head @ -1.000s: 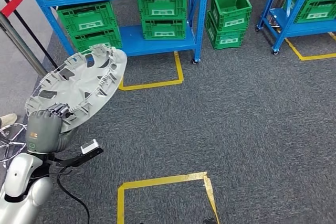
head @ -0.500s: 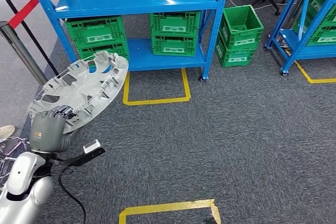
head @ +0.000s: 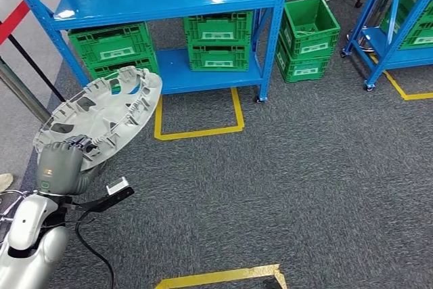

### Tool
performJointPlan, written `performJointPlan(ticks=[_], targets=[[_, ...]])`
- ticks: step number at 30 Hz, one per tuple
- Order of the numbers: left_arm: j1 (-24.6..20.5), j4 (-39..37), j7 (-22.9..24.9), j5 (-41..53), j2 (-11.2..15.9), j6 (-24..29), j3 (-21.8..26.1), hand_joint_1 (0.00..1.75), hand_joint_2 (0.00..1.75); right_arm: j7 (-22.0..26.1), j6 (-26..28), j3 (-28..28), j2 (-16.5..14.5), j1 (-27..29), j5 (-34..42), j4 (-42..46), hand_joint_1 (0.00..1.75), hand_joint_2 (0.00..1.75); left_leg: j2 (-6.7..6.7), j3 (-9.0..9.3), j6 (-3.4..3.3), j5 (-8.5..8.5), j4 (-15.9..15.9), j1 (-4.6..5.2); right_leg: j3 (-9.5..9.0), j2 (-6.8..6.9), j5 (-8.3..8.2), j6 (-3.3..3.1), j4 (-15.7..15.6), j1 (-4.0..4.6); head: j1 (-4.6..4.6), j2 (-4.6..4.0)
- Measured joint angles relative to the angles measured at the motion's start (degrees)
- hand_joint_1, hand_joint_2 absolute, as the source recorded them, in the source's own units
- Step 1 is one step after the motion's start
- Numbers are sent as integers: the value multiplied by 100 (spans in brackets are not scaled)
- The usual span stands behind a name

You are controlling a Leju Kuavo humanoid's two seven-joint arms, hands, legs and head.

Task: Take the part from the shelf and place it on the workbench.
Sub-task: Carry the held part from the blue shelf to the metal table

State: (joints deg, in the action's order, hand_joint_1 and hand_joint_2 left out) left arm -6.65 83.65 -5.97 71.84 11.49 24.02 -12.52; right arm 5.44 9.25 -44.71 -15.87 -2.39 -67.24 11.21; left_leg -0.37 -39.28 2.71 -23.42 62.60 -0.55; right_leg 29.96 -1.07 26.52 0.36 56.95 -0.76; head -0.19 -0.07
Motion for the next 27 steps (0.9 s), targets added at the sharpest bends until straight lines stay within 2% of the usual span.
performJointPlan(ticks=[1,2,3,5,7,8,10,11,12,13,15,16,17,19,21,24,27], targets=[[-6,-2,11,1,0,-9,7,175,175,6,-6,-2,0,-2,16,0,0,0,23,73,-11,264,-375,-6,-44,-3,62,34,16,6,-13,1],[-10,-3,19,2,-2,-21,14,175,175,11,-8,-3,1,-5,32,0,0,0,39,113,-29,442,-624,-8,-55,-5,129,72,28,16,-18,1],[-15,-4,25,3,-5,-36,21,175,175,15,-11,-6,2,-8,48,0,0,0,49,120,-56,503,-739,-6,-58,-6,193,109,34,26,-20,1],[-17,-3,44,2,-10,-65,32,175,175,22,-16,-10,3,-23,79,0,0,0,37,129,-124,464,-729,-8,-77,3,296,178,27,23,-10,0],[-21,-3,62,-2,-12,-79,39,175,175,31,-16,-12,2,-37,105,0,0,0,32,174,-209,414,-723,-12,-13,34,471,230,254,17,3,0],[-25,-3,66,-1,-13,-81,44,175,175,34,-16,-12,2,-42,114,0,0,0,34,201,-251,388,-725,-7,139,47,634,246,561,16,10,0],[-24,-3,68,0,-13,-84,51,175,175,36,-15,-13,3,-42,117,0,0,0,32,250,-312,327,-722,25,613,60,977,248,1379,24,19,0],[-17,-3,68,0,-13,-87,52,175,175,36,-15,-14,4,-37,117,0,0,0,26,280,-329,294,-721,41,821,60,1029,240,1671,29,19,0],[-7,-3,68,0,-13,-90,52,175,175,35,-15,-15,4,-32,117,0,0,0,15,320,-337,259,-720,55,934,59,937,225,1744,37,19,0],[0,-3,68,0,-13,-93,52,175,175,35,-15,-16,3,-29,117,0,0,0,3,369,-339,221,-719,67,941,60,721,202,1587,48,19,0],[0,-3,68,0,-15,-96,52,175,175,36,-15,-16,3,-30,117,0,0,0,-17,478,-326,142,-716,84,724,61,125,134,812,76,20,0],[-7,-3,68,0,-16,-96,52,175,175,36,-14,-16,3,-33,116,0,0,0,-26,514,-310,106,-699,100,588,61,-79,106,456,84,19,0],[-15,-3,68,3,-16,-97,54,175,175,36,-11,-16,3,-36,114,0,0,0,-33,533,-296,78,-683,112,494,58,-196,90,224,89,16,0],[-25,-3,72,11,-15,-106,58,175,175,34,-3,-17,2,-38,104,0,0,0,-42,532,-305,53,-647,133,426,44,-229,115,111,84,11,1],[-28,-3,86,26,-13,-122,62,175,175,31,11,-19,2,-37,74,0,0,0,-32,534,-334,54,-656,130,438,21,-235,137,112,87,10,1],[-36,-3,122,63,-14,-139,63,175,175,28,44,-18,2,-39,11,0,0,0,-17,545,-334,55,-692,127,450,-1,-222,112,113,97,9,1],[-36,-3,137,92,-15,-146,63,175,175,27,84,-14,2,-38,-19,0,0,0,-14,546,-291,58,-713,118,457,-1,-212,86,115,110,11,1]])
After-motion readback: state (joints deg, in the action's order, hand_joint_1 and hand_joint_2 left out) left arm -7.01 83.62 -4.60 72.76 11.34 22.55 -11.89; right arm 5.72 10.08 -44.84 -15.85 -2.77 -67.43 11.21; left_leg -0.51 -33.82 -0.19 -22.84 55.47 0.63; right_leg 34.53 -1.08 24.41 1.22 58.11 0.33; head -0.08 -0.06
